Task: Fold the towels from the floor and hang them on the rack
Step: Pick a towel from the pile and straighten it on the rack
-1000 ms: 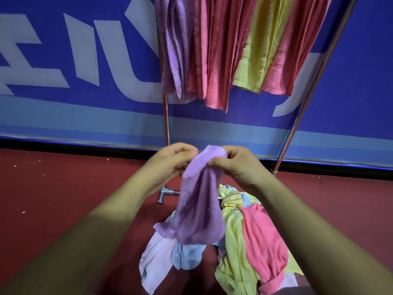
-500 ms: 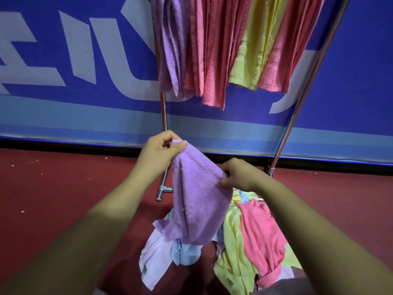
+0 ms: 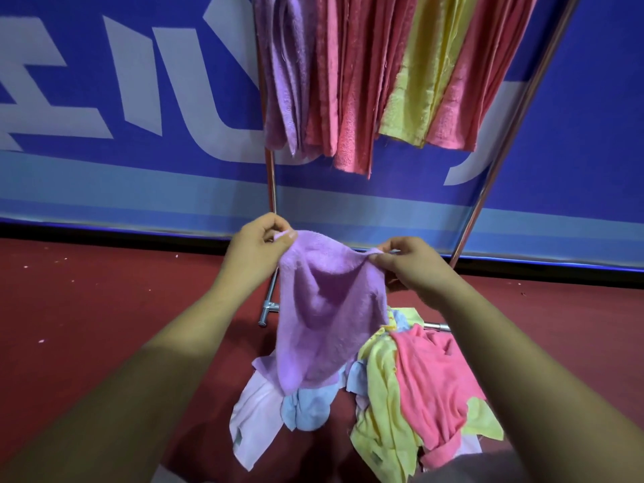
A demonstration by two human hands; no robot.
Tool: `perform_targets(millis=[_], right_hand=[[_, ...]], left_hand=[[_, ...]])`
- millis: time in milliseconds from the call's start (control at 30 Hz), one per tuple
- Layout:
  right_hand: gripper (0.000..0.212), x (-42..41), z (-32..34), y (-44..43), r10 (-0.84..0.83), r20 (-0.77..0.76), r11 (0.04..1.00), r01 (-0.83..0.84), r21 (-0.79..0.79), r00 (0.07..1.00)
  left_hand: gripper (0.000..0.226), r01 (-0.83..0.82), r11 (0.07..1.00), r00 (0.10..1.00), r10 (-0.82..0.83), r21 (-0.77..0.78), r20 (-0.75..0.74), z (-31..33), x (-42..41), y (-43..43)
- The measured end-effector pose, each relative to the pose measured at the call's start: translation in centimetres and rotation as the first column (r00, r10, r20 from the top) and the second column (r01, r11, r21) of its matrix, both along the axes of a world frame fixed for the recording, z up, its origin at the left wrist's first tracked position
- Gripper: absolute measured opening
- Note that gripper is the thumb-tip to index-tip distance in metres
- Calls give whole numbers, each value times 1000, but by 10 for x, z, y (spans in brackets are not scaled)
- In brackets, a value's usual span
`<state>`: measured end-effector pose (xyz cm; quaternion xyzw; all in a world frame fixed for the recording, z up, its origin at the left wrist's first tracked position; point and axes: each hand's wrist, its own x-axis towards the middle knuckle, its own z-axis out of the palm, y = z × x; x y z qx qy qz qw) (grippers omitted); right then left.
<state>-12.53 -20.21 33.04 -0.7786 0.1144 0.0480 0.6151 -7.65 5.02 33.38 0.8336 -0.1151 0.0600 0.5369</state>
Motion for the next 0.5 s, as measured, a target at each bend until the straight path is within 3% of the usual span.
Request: perform_targets(millis=[133,233,300,400,500], right_hand=[[30,-7,17,17,-56,79,940,26,341,995],[20,-11,26,25,-25,81,882,-16,471,996],[17,-14,28,29,-27,48,830,-5,558,998],[17,-17,28,33,9,40,760,-33,649,999],[24,-19,26,37,48,86,760,-92,643,995]], left_hand=[[20,269,961,963,-269,70,-9,8,-14,-12],[25,341,919,938,-345,198,-13,8,-19,-18],[10,381,912,924,-375,151,-67,8,-23,-22],[49,367,881,927,-373,299,-36,6,-26,-25],[33,225,877,943,-305,424,131,-1,-24,-26]])
